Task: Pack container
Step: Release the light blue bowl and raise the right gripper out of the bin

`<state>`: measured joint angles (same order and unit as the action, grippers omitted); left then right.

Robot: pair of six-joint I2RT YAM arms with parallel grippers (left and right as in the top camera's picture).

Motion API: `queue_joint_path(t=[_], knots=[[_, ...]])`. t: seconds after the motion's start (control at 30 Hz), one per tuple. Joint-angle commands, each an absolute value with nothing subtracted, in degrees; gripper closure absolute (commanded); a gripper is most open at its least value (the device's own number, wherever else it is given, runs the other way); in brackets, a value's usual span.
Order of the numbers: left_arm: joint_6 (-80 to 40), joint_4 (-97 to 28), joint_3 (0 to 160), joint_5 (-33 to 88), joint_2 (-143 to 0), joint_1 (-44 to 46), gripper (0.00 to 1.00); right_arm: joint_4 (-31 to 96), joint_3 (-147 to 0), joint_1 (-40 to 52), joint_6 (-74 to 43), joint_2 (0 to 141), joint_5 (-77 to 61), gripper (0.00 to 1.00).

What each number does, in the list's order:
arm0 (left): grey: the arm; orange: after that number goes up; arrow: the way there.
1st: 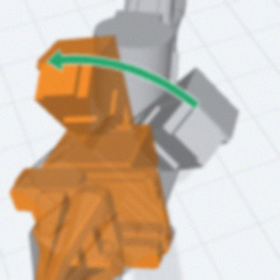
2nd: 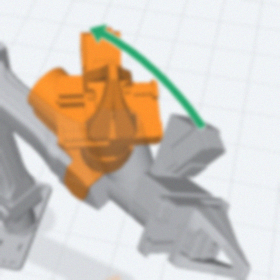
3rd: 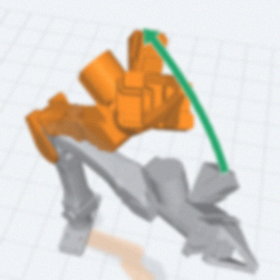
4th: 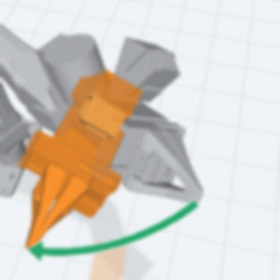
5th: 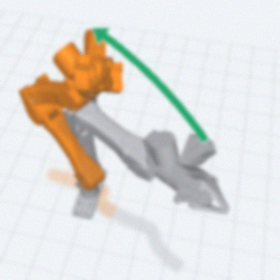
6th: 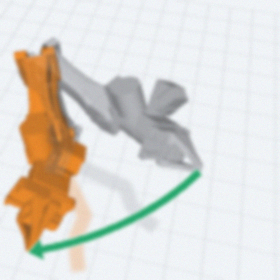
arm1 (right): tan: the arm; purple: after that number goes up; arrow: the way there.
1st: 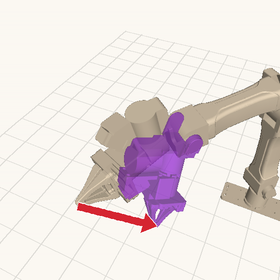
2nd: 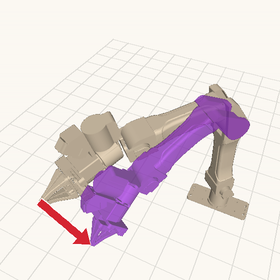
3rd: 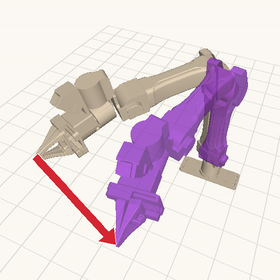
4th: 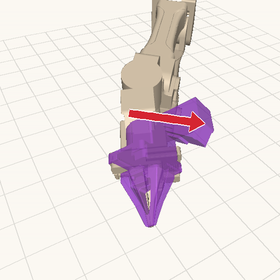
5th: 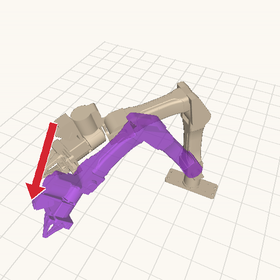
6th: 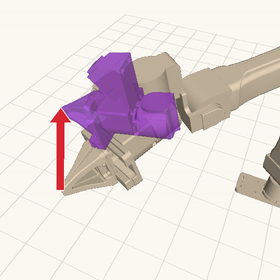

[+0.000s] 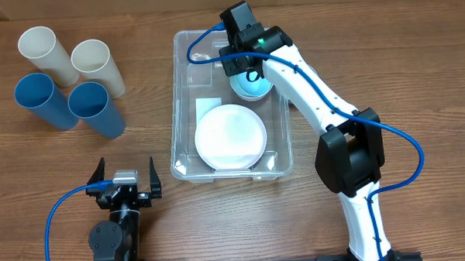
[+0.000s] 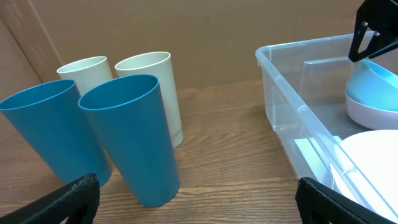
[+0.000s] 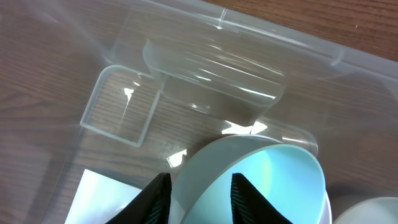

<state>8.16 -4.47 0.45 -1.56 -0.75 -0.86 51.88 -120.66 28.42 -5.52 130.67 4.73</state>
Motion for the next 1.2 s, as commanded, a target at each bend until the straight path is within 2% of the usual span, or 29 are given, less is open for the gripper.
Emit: queue_joint_path(t=[0.0, 1.0, 1.17], knots=[[9.43, -4.29, 0.27, -1.45, -0.32, -1.10, 0.00, 51.72, -121.89, 28.12, -5.06, 131.22, 3.53, 0.67], [9.43, -4.29, 0.27, -1.45, -0.32, -1.10, 0.00, 55.24, -120.09, 28.32, -2.63, 137.71, 3.84, 0.67], [9.43, -4.29, 0.27, -1.45, -0.32, -1.10, 0.00, 62.30, -129.45, 28.32, -1.58, 137.58, 6.50, 0.68]])
